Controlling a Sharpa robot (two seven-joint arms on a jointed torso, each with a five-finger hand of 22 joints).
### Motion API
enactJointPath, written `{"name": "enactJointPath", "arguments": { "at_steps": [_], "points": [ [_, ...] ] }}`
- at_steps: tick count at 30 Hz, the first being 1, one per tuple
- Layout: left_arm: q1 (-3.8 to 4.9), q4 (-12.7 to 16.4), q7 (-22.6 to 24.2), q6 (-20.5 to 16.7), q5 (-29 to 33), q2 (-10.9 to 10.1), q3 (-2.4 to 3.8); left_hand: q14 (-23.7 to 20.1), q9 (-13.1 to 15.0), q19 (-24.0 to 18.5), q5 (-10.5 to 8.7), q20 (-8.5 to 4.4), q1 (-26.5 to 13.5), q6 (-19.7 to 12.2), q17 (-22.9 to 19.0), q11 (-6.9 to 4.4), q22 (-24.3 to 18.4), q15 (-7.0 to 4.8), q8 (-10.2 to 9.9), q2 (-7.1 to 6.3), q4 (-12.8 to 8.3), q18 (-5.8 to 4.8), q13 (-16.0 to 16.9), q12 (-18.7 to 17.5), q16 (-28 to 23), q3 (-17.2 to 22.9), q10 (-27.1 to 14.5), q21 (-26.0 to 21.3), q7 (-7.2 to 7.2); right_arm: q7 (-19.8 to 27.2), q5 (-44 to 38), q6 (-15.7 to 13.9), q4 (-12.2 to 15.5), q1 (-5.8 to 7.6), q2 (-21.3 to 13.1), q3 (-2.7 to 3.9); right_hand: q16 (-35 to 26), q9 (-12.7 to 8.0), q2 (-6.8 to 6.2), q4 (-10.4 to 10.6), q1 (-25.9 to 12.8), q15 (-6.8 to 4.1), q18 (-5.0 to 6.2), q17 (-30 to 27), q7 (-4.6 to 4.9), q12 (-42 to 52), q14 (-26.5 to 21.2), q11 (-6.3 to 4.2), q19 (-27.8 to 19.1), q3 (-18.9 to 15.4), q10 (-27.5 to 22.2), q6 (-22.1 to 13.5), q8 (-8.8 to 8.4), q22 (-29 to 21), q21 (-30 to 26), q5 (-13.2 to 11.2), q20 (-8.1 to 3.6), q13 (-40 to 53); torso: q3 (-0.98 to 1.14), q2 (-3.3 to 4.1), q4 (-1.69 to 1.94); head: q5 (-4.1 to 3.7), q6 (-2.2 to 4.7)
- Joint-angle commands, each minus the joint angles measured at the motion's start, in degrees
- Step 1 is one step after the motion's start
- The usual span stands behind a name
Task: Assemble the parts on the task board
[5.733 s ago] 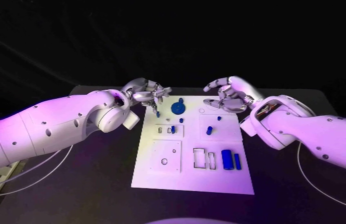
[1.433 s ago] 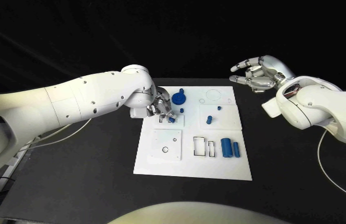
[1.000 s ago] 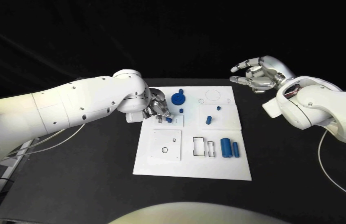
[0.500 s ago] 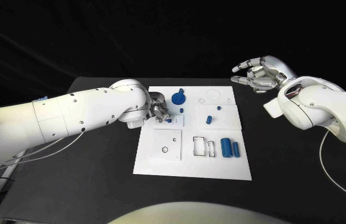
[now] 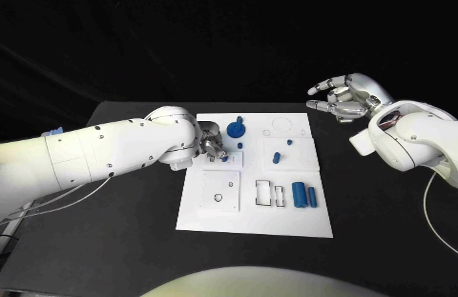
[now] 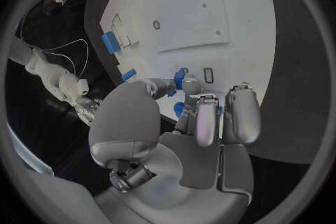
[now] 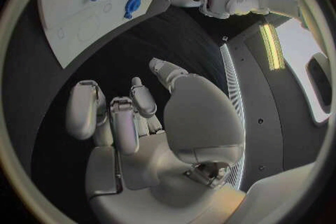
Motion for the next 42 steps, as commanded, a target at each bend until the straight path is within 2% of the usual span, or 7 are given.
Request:
{"name": "enactJointPath", "arguments": {
  "at_steps": [1,15,36,40,42],
  "points": [
    [-0.06,0.2,0.2,0.5,-1.6,0.1,0.01,4.2,0.2,0.3,0.81,-0.21,-0.5,0.4,9.3,-0.08,0.1,-0.48,0.3,0.05,-11.1,-0.38,0.3,0.5,-0.4,11.3,0.6,0.3,-0.01,0.0,-0.5,0.5,0.0,-0.04,0.0,0.01,-0.2,-0.1,-0.03,0.4,-0.6,-0.22,0.42,8.1,-0.2,-0.3,4.2,-0.2,-0.4,-0.1,-0.3,0.1,0.42,-0.1,-0.4,0.2,0.01,0.0,-0.02,-0.04,0.03,0.01,-0.11],
    [-0.07,0.2,-0.4,2.4,-3.0,-0.1,0.02,4.2,0.3,0.4,2.34,-0.26,-0.9,0.7,9.1,-0.2,0.3,-0.6,0.5,-0.35,-11.4,-0.42,0.7,0.8,-0.5,11.5,1.0,0.4,-0.14,0.0,-0.5,0.7,-0.1,-0.12,0.0,-0.02,-0.2,-0.1,-0.03,0.4,-0.6,-0.22,0.42,8.1,-0.2,-0.3,4.2,-0.2,-0.4,-0.1,-0.3,0.1,0.42,-0.1,-0.4,0.2,0.01,0.0,-0.05,-0.03,0.07,-0.03,-0.22],
    [-0.07,0.2,-0.4,3.2,-3.0,0.3,0.02,4.2,0.4,0.4,2.69,-0.26,-1.0,0.8,9.1,-0.23,0.5,-0.63,0.5,-0.49,-11.5,-0.45,0.9,0.9,-0.5,11.5,1.2,0.5,-0.17,0.2,-0.5,0.5,-0.1,-0.16,0.0,-0.03,-0.2,-0.1,-0.02,0.5,-0.7,-0.24,0.41,8.1,-0.23,-0.3,4.2,-0.23,-0.3,-0.2,-0.3,0.1,0.54,0.0,-0.4,0.3,0.0,-0.1,0.03,-0.06,0.02,0.14,-0.48],
    [-0.07,0.2,-0.3,3.5,-2.6,0.4,0.01,4.3,0.5,0.6,4.88,-0.3,-1.7,1.5,9.4,-0.47,0.9,-0.81,0.5,-1.12,-11.6,-0.52,1.1,1.1,-0.3,10.7,1.9,0.6,-0.45,0.2,-0.5,0.5,-0.1,-0.17,0.0,-0.03,-0.2,-0.1,-0.02,0.5,-0.7,-0.24,0.41,8.1,-0.23,-0.3,4.2,-0.23,-0.3,-0.2,-0.3,0.1,0.54,0.0,-0.4,0.3,0.0,-0.1,0.03,-0.05,0.0,0.13,-0.51],
    [-0.07,0.1,-0.2,3.6,-2.4,0.5,0.01,4.3,0.5,0.7,5.17,-0.36,-2.2,2.0,9.5,-0.67,1.2,-0.94,0.6,-1.38,-11.4,-0.57,1.4,1.4,-0.2,9.5,2.5,0.8,-0.72,0.2,-0.5,0.4,-0.1,-0.18,0.0,-0.03,-0.2,-0.1,-0.02,0.5,-0.7,-0.24,0.41,8.1,-0.23,-0.3,4.2,-0.23,-0.3,-0.2,-0.3,0.1,0.54,0.0,-0.4,0.3,0.0,-0.1,0.05,-0.06,-0.01,0.11,-0.56]
  ]
}}
